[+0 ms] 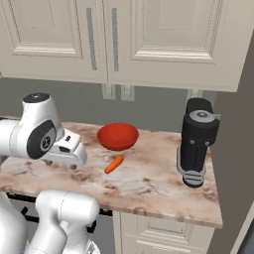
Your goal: Place the two vegetables and bowl onto the tray for setting up a vegetable dip station.
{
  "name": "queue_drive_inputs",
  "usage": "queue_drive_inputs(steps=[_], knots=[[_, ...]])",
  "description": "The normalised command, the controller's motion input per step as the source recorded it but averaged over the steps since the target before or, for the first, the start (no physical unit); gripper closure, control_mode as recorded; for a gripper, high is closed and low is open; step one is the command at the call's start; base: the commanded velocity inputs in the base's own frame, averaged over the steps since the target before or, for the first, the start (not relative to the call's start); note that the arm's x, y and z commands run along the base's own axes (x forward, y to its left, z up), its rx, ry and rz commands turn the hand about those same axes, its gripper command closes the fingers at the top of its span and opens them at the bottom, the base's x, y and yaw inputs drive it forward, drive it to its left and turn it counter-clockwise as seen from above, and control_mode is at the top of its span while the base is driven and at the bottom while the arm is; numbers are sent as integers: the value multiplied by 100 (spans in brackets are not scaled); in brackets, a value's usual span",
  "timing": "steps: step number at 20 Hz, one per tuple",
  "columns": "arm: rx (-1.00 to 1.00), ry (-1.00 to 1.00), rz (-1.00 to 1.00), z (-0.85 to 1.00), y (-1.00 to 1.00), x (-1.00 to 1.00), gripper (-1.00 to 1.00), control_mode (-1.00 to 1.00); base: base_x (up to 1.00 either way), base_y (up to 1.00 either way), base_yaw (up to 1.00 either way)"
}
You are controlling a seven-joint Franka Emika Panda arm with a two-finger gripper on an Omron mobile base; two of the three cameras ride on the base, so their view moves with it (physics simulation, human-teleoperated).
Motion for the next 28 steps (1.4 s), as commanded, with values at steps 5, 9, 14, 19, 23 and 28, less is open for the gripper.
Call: queue_drive_inputs(steps=[5,9,14,19,23,28], knots=[[3,0,0,-8,-23,55,-100,-100,0,0,0],[2,0,0,-24,-31,56,-100,-100,0,0,0],[1,0,0,-39,-21,49,-100,-100,0,0,0],[0,0,0,-47,-9,38,-100,-100,0,0,0],[0,0,0,-46,-2,37,-100,-100,0,0,0],[0,0,0,-40,-2,36,-100,-100,0,0,0]])
